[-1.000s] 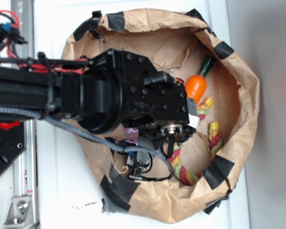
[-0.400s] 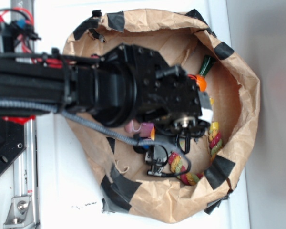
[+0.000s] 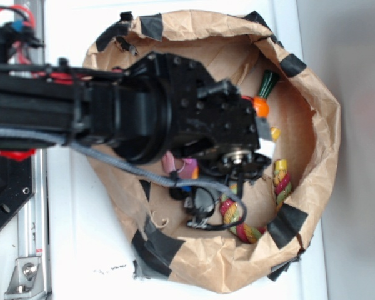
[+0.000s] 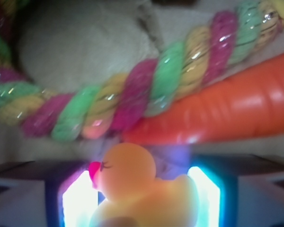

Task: Grab the yellow duck.

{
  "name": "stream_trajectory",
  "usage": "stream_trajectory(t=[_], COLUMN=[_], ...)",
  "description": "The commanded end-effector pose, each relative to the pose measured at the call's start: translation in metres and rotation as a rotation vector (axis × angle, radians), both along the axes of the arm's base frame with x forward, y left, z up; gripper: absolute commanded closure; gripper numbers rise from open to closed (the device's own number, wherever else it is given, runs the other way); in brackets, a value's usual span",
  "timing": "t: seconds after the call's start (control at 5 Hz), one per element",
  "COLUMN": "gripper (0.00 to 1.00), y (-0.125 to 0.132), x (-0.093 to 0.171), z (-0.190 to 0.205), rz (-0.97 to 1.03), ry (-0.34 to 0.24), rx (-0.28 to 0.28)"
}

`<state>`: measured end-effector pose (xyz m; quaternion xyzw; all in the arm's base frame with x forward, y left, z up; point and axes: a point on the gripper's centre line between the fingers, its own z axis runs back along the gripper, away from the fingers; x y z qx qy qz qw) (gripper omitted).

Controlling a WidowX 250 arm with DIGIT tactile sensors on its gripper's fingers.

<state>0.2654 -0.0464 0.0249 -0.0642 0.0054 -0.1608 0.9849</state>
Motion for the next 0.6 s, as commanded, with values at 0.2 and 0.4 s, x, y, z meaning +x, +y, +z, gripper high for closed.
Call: stream_trajectory(t=[0.2,0.4], gripper=[1.00,1.00], y=[0.047,0.043], x=[0.019,0.021], z=[0.164,0.181], rz=[0.269,0.284], ry=[-0.199,-0.147], rx=[-0.080,-0.042])
